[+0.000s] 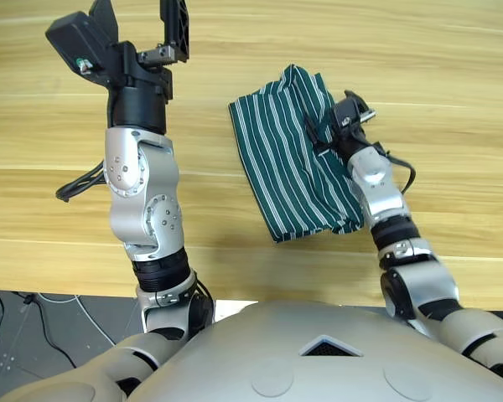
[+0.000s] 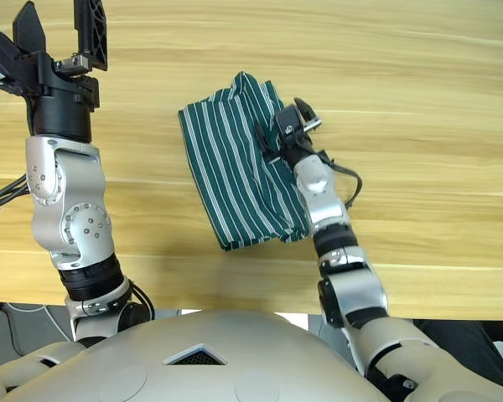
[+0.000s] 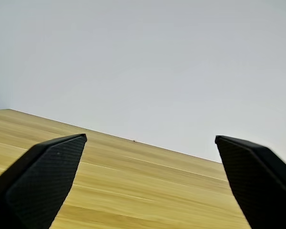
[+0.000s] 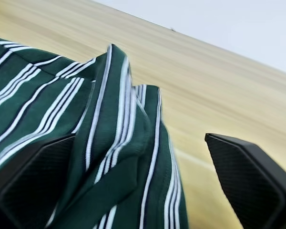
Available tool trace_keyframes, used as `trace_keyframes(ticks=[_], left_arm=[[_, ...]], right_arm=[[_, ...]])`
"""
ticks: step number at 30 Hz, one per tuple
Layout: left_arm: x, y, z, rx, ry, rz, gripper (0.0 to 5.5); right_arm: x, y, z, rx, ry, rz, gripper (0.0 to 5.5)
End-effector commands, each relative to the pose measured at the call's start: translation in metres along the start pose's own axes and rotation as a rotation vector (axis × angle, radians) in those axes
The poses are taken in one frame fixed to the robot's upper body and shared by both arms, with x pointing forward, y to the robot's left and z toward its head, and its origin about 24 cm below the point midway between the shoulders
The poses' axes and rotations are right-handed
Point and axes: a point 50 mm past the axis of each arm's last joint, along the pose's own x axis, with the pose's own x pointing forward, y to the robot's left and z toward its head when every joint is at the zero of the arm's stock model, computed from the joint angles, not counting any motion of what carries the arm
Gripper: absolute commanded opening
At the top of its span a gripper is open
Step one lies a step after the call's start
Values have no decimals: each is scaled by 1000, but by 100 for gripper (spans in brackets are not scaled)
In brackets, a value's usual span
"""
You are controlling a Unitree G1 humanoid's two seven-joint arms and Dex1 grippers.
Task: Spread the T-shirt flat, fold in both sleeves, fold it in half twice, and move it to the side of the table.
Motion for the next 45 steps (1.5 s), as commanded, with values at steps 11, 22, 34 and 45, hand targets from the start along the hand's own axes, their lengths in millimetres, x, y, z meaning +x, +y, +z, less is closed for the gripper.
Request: trace_keyframes(ticks=[11,22,34,45], left_arm=[[-15,3,-15,-4,45,41,499],[-44,26,14,593,126,-384,499],[-116,49,-5,1584,154,-1294,499],[-146,64,-49,1559,174,-1508,499]], right_arm=[[-30,9,35,297,-199,-352,486],[-59,-91,126,-58,-742,-257,486],[-79,-152,84,-1321,-393,524,486],[-93,-161,27,-1422,-197,888,486]])
